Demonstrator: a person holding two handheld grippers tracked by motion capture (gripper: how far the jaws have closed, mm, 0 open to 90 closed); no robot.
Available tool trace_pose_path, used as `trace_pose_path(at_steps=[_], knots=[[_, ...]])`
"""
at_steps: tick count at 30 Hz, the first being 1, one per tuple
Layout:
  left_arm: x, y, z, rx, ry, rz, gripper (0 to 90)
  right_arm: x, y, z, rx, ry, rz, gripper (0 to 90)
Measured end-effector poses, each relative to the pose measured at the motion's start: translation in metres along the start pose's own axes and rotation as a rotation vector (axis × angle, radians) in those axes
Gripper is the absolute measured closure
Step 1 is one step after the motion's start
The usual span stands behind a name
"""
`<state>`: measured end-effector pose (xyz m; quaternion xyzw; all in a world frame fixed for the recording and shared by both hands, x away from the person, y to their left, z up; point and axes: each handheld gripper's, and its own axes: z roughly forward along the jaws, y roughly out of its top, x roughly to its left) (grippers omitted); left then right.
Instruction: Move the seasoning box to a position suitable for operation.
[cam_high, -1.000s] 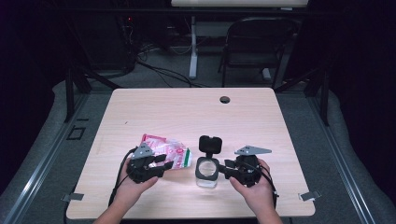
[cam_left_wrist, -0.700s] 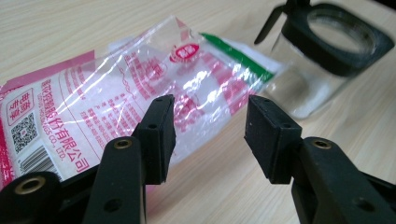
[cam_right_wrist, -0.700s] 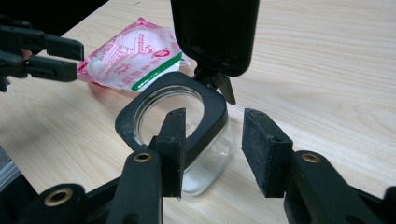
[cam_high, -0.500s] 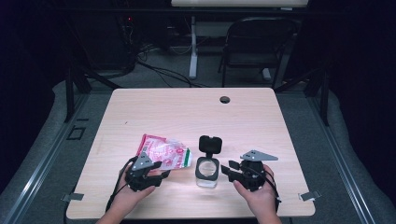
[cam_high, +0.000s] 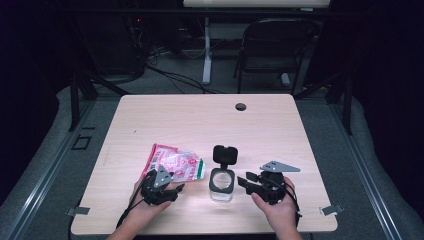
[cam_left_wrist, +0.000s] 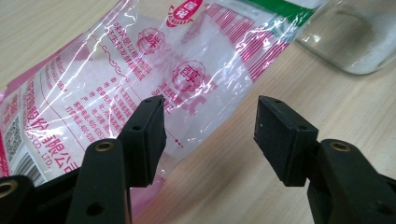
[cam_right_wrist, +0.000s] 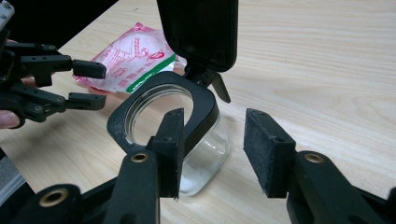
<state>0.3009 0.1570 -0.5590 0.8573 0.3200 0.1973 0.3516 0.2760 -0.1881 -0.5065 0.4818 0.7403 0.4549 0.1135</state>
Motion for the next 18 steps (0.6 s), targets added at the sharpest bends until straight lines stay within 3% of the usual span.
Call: trace_pose_path(at_steps=[5, 11, 18], knots=[[-0.002, -0.001, 0.004, 0.001, 0.065, 0.066, 43.7, 0.0, 0.0, 0.0, -0.009, -0.008, 0.005, 57.7], [0.0, -0.002, 0.009, 0.012, 0.06, 0.043, 44.1, -0.001, -0.001, 0.0, -0.014, -0.006, 0.009, 57.4], [0.002, 0.0, 0.012, 0.0, 0.089, 0.036, 43.5, -0.003, -0.002, -0.002, -0.011, -0.012, 0.02, 57.2]])
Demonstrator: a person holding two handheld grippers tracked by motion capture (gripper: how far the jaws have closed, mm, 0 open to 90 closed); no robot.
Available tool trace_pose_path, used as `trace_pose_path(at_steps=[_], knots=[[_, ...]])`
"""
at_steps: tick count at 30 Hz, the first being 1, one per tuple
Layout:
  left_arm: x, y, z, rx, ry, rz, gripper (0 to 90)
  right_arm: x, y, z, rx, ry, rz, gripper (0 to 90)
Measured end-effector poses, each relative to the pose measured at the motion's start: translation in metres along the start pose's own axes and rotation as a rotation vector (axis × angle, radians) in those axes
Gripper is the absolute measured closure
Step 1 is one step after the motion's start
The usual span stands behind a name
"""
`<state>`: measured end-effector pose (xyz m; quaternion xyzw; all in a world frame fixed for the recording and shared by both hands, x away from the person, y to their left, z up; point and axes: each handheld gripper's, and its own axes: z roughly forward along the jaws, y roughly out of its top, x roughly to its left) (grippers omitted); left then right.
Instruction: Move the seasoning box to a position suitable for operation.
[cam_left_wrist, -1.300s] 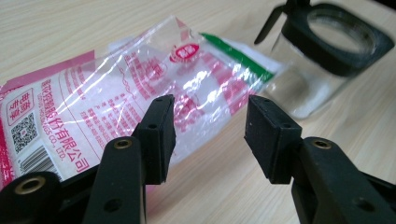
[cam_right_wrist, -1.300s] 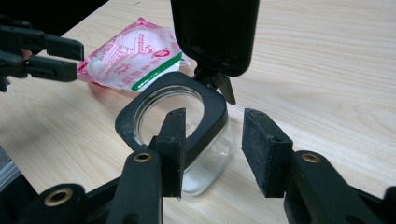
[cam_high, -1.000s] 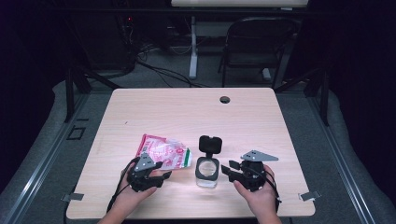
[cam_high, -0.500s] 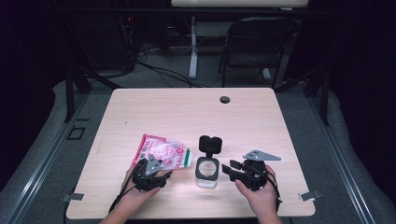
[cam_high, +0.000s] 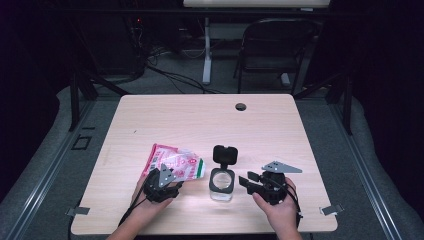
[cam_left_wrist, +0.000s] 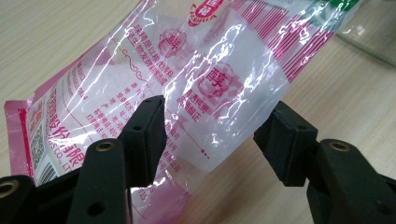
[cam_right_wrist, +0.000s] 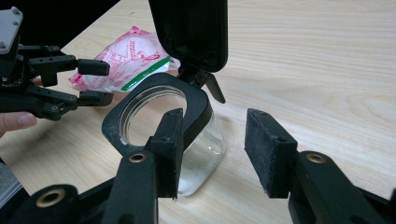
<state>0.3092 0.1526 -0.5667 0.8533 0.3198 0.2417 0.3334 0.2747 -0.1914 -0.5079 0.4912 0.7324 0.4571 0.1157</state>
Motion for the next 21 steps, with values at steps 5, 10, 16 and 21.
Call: trace_pose_path(at_steps=[5, 10, 16, 21], knots=[[-0.001, 0.002, 0.005, 0.0, 0.011, 0.013, 43.1, 0.0, -0.002, -0.003, -0.012, -0.009, 0.006, 56.7], [-0.002, 0.005, 0.011, -0.006, 0.02, 0.01, 43.2, -0.001, -0.005, -0.007, -0.022, -0.021, 0.015, 56.7], [0.005, 0.003, 0.013, -0.03, -0.013, -0.067, 49.9, -0.005, -0.009, -0.012, -0.032, -0.037, 0.027, 56.5], [0.011, 0.002, 0.014, -0.056, -0.046, -0.114, 58.6, -0.007, -0.011, -0.015, -0.037, -0.046, 0.036, 56.4]])
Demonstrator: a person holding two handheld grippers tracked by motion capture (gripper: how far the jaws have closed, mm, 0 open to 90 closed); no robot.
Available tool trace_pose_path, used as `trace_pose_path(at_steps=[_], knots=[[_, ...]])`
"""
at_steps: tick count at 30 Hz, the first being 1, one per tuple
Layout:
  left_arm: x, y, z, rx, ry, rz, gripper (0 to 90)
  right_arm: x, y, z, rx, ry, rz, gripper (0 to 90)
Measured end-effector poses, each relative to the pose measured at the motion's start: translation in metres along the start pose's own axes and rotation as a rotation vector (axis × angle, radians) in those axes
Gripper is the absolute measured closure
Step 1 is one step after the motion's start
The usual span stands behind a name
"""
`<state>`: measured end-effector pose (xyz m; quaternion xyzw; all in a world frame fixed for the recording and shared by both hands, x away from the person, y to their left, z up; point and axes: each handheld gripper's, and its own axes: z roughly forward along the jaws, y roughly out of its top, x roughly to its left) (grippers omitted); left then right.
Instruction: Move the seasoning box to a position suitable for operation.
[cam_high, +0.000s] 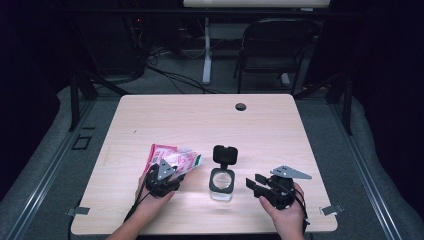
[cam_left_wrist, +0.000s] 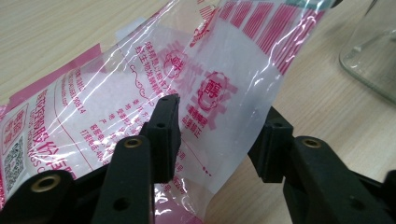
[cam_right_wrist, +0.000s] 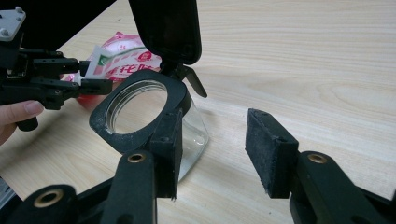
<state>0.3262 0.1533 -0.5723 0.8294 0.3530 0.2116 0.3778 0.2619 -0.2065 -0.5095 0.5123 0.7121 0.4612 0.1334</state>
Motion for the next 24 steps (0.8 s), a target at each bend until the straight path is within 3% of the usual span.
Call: trace_pose_path(at_steps=[5, 12, 18, 24], knots=[[0.006, 0.0, 0.001, -0.01, -0.031, -0.041, 66.5, -0.001, -0.002, 0.0, 0.006, -0.001, 0.003, 56.5], [0.019, -0.005, 0.003, -0.033, -0.096, -0.154, 74.1, -0.003, -0.003, 0.0, 0.007, -0.002, 0.014, 56.5], [0.023, -0.006, 0.004, -0.03, -0.111, -0.185, 77.9, -0.005, -0.003, 0.002, 0.006, 0.027, 0.046, 56.7], [0.026, -0.007, 0.005, -0.032, -0.112, -0.202, 81.8, -0.007, -0.004, 0.002, 0.011, 0.023, 0.045, 57.0]])
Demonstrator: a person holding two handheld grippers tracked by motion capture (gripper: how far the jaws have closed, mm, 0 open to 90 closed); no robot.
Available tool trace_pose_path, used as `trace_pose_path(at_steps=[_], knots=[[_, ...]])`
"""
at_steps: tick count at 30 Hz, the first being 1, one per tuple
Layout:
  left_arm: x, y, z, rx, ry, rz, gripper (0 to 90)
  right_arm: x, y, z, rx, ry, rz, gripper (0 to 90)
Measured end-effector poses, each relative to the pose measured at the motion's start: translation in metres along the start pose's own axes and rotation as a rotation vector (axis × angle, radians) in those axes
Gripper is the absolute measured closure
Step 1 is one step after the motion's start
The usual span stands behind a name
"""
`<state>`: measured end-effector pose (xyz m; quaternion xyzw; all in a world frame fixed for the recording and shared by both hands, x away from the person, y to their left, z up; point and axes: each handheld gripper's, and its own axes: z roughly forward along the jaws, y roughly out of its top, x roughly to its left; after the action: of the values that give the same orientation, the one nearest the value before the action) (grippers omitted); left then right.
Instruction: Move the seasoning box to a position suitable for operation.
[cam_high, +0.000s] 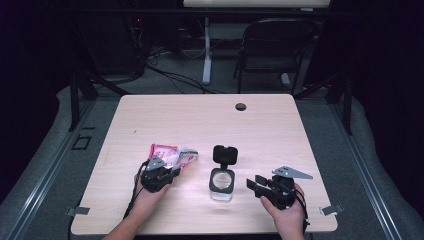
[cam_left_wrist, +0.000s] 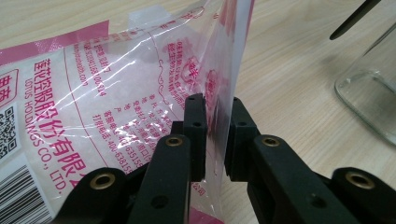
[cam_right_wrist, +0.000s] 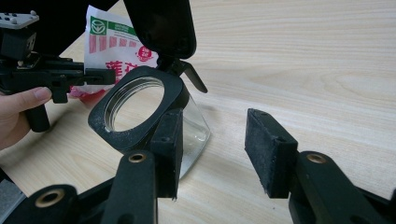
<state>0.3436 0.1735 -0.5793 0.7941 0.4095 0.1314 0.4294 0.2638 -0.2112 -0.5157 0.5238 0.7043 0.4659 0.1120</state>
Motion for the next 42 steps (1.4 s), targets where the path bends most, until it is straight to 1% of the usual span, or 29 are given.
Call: trace_pose_path(at_steps=[2, 3, 5, 9, 12, 13, 21, 22, 25, 26, 31, 32, 42], knots=[[0.0002, 0.0001, 0.0, 0.0, 0.006, -0.005, 82.5, -0.0001, -0.0001, -0.0004, -0.007, 0.004, 0.005, 57.1], [0.0008, 0.0001, 0.0, 0.001, -0.002, -0.006, 82.8, -0.0002, -0.0001, -0.0008, -0.009, 0.002, 0.005, 57.1], [0.0005, 0.0, 0.0002, 0.0, -0.001, -0.012, 83.0, -0.0001, -0.0004, -0.0008, -0.011, 0.003, 0.005, 57.1], [0.0012, 0.0, 0.0004, 0.0, 0.003, -0.011, 84.2, 0.0, -0.0009, 0.0002, 0.003, 0.001, -0.003, 57.0], [0.0023, 0.0002, 0.0003, 0.003, 0.01, -0.01, 85.9, 0.0003, -0.0013, 0.0013, -0.001, 0.005, 0.001, 57.1], [0.0026, 0.0001, 0.0003, 0.003, 0.004, -0.014, 87.0, 0.0002, -0.0014, 0.0013, 0.002, 0.004, 0.002, 57.1], [0.0033, 0.0005, 0.0002, -0.001, 0.008, -0.021, 89.5, -0.0013, -0.0022, 0.001, 0.0, 0.004, 0.008, 57.2], [0.0035, 0.0008, -0.0001, 0.0, 0.01, -0.015, 89.7, -0.0012, -0.0024, 0.001, -0.001, 0.004, 0.008, 57.2], [0.0034, 0.0011, -0.0003, 0.0, 0.009, -0.013, 89.8, -0.0012, -0.0026, 0.0009, -0.001, 0.004, 0.008, 57.2], [0.0031, 0.0012, -0.0004, 0.001, 0.015, -0.014, 89.9, -0.0012, -0.0027, 0.0008, 0.0, 0.001, 0.008, 57.2], [0.0033, 0.0015, -0.0009, -0.001, 0.009, -0.019, 89.9, -0.0016, -0.0032, 0.0011, -0.001, -0.002, 0.009, 57.2], [0.0038, 0.0017, -0.0011, 0.001, 0.001, -0.019, 90.0, -0.0016, -0.0033, 0.0012, -0.001, 0.0, 0.009, 57.2], [0.0045, 0.0036, -0.0042, 0.0, -0.005, -0.023, 90.0, -0.0022, -0.0034, 0.0012, 0.002, 0.001, 0.008, 57.2]])
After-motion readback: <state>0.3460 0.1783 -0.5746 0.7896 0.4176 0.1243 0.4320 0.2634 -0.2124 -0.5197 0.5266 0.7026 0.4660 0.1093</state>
